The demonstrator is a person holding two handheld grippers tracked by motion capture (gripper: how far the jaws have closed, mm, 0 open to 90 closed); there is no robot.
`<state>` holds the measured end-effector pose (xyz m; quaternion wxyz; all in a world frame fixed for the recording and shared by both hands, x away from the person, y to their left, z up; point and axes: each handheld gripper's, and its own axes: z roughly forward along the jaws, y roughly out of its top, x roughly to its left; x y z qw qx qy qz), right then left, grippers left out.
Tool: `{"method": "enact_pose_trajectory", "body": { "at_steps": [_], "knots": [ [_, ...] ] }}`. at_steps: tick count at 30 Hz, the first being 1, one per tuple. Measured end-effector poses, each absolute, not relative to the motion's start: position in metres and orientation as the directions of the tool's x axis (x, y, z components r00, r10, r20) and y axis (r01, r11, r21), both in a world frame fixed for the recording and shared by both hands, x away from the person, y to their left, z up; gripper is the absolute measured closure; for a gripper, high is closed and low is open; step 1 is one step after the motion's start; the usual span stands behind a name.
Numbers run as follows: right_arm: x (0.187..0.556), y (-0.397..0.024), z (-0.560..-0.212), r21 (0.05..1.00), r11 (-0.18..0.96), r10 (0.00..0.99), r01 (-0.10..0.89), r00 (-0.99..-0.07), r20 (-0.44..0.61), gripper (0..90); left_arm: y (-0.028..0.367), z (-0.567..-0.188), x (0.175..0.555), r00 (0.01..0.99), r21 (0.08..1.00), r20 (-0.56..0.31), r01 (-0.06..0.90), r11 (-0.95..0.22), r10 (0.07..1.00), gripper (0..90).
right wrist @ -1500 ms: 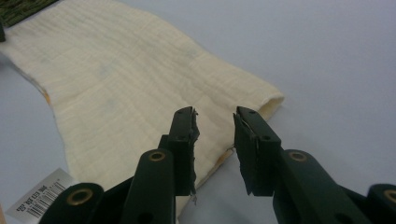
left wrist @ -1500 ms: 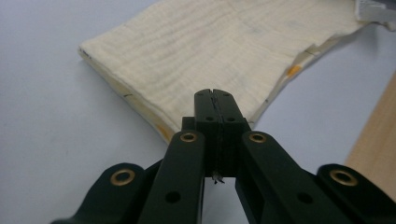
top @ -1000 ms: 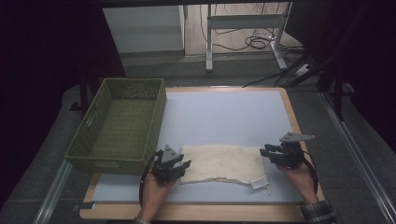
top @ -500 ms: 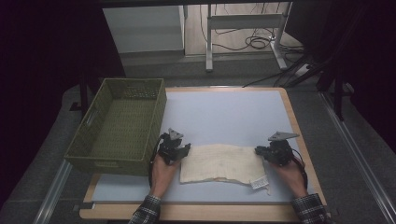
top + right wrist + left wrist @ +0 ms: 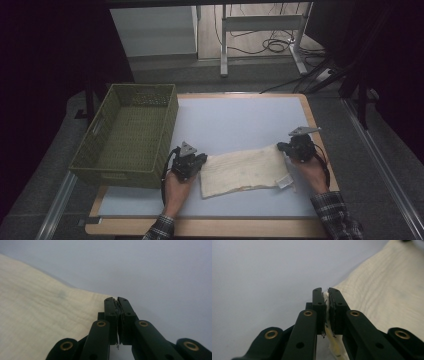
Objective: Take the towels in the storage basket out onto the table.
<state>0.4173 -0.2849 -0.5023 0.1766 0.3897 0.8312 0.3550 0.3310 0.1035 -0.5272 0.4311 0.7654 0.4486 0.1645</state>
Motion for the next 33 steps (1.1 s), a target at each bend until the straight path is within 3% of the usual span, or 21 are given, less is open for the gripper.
{"method": "enact_pose_trajectory", "body": {
  "at_steps": [4,8,20,24,28,33],
  "knots": [
    [0.433,-0.286,-0.509,0.716,0.41,0.778,0.565,-0.627,0.049,86.0,0.102,-0.533,0.339,0.533,0.79,-0.089,0.552,-0.267,0.842,82.3],
    [0.43,-0.285,-0.51,0.722,0.409,0.778,0.558,-0.626,0.042,80.8,0.108,-0.532,0.339,0.535,0.812,-0.11,0.534,-0.235,0.837,63.9],
    [0.402,-0.296,-0.496,0.724,0.402,0.761,0.561,-0.644,0.077,67.8,0.1,-0.544,0.347,0.518,0.756,0.054,0.537,-0.374,0.853,45.4],
    [0.389,-0.295,-0.495,0.724,0.412,0.747,0.554,-0.66,0.08,65.1,0.102,-0.544,0.35,0.509,0.75,0.032,0.556,-0.357,0.86,40.1],
    [0.377,-0.292,-0.492,0.732,0.409,0.733,0.545,-0.674,0.091,61.1,0.11,-0.545,0.357,0.499,0.735,-0.068,0.61,-0.294,0.864,35.3],
    [0.361,-0.284,-0.488,0.736,0.42,0.714,0.531,-0.694,0.093,56.9,0.111,-0.546,0.358,0.5,0.735,-0.072,0.611,-0.293,0.863,34.6]
  ]
}}
